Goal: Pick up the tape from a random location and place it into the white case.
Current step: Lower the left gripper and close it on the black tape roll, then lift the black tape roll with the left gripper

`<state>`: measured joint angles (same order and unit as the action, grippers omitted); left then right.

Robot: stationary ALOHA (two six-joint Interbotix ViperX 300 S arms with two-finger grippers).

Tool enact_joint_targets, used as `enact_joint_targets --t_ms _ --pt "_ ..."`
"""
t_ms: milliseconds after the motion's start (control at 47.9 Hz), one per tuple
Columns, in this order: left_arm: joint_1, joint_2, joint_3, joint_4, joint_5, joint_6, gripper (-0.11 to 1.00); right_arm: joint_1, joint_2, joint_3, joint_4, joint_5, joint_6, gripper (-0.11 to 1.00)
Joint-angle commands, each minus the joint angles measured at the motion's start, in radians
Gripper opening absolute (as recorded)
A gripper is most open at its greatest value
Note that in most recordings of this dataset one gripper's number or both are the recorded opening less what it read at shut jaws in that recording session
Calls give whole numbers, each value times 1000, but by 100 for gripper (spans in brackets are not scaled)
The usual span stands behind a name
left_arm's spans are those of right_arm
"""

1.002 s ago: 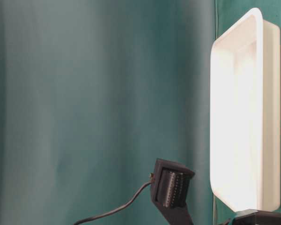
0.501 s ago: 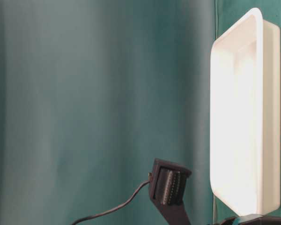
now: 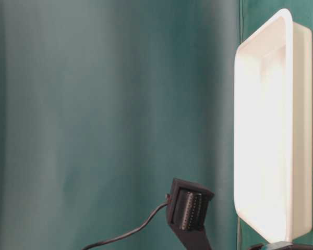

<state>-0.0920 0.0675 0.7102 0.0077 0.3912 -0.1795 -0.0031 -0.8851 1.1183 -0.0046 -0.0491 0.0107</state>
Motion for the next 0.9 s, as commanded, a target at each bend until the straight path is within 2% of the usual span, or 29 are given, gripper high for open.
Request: enact_joint_targets --t_ms 0,355,877 --pt "-2 -35 -14 -2 8 -3 18 2 5 -21 -2 -5 -2 92" --pt "-8 -137 -44 -2 86 -5 18 2 5 -21 -2 -5 -2 92" --pt "-9 -261 -190 0 341 -3 18 2 5 -21 -2 -5 -2 92"
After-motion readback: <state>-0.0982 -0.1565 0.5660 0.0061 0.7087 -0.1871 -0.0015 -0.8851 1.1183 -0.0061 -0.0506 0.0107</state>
